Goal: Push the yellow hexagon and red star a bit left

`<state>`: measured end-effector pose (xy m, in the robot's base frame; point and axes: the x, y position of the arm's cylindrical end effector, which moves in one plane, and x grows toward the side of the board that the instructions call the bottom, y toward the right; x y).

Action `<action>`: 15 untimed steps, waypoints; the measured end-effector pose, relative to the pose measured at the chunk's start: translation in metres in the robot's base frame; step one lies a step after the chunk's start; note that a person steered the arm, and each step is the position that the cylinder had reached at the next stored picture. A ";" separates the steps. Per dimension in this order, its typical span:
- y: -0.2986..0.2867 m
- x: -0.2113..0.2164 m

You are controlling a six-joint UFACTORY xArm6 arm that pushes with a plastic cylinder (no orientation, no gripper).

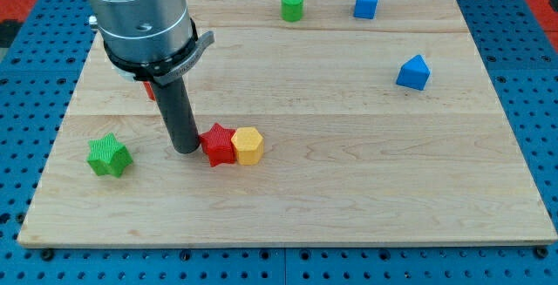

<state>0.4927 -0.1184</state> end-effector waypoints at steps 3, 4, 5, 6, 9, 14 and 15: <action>0.038 -0.040; 0.071 -0.061; 0.108 -0.085; 0.140 -0.093; 0.136 -0.019; 0.079 -0.003; 0.093 -0.044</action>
<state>0.4483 -0.0257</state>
